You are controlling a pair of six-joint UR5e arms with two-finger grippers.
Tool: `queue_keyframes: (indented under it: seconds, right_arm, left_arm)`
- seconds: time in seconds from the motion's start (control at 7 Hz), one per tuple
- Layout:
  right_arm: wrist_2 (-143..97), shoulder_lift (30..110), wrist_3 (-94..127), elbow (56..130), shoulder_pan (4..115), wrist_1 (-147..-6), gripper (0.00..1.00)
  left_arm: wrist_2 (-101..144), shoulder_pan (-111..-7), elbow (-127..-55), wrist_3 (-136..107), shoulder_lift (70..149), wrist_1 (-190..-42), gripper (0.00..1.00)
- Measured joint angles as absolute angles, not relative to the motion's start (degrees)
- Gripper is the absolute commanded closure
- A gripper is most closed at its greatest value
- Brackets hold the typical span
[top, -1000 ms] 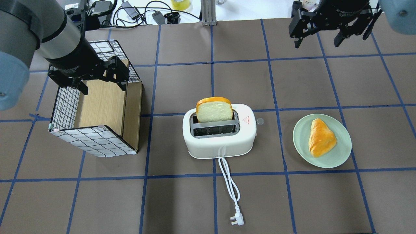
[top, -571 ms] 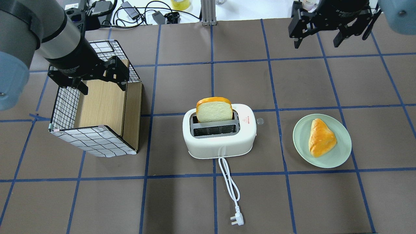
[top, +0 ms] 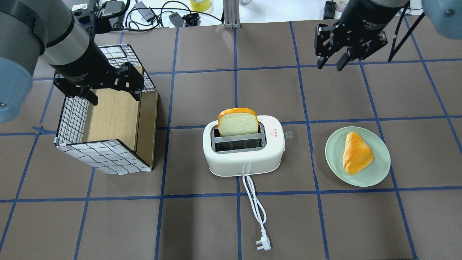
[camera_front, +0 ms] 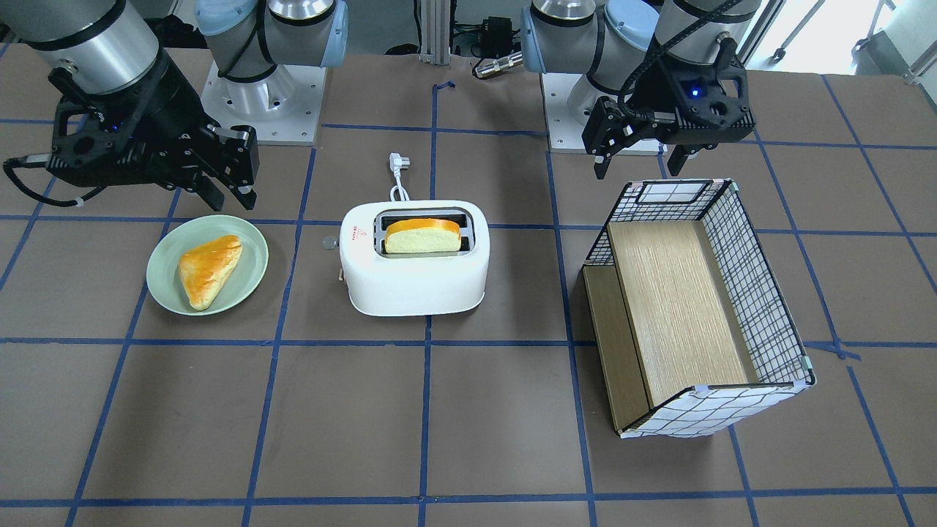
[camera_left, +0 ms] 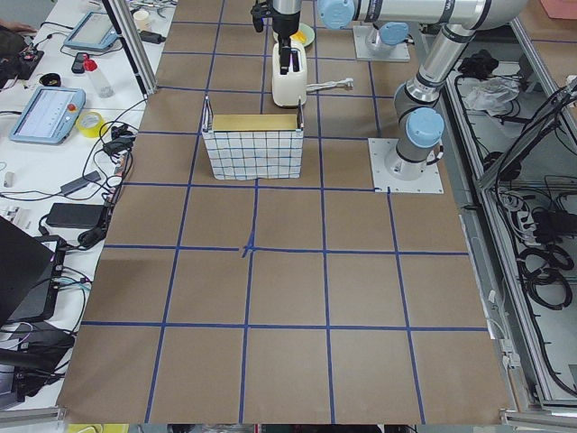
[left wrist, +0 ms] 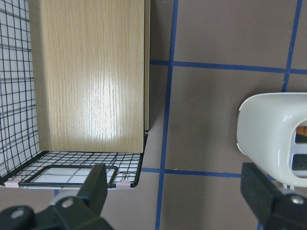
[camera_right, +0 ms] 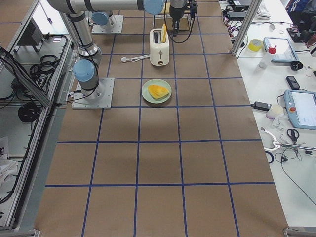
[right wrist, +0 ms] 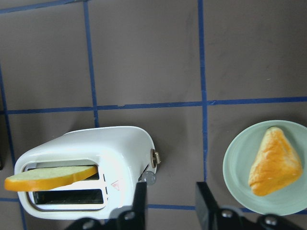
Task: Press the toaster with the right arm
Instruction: 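Move the right gripper down to the lever on the white toaster's side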
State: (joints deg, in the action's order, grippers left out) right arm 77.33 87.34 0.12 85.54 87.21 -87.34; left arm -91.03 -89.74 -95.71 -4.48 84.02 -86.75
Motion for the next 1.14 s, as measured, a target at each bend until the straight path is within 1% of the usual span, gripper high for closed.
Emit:
queue_keyframes:
  seconds: [0.14, 0.57, 0.71, 1.0, 1.14]
  right_arm:
    - [72.9, 87.3, -1.4, 87.8, 85.5, -86.6, 1.0]
    - [57.9, 87.3, -10.1, 99.1, 79.6, -88.0, 1.0]
    - [55.9, 87.2, -13.4, 103.7, 78.6, -91.5, 1.0]
    - [53.7, 87.0, -15.3, 113.9, 78.1, -103.4, 1.0]
    - [53.2, 86.7, -15.5, 116.9, 78.1, -106.9, 1.0]
  left_arm:
    - [-91.0, -89.7, -95.7, -4.5, 84.0, -86.7, 0.0]
    - [-91.1, -89.7, -95.7, -4.5, 84.0, -86.7, 0.0]
    - [-91.1, -89.7, -95.7, -4.5, 84.0, -86.7, 0.0]
    - [-91.1, -89.7, -95.7, -4.5, 84.0, -86.7, 0.0]
    - [-91.1, -89.7, -95.7, -4.5, 84.0, -86.7, 0.0]
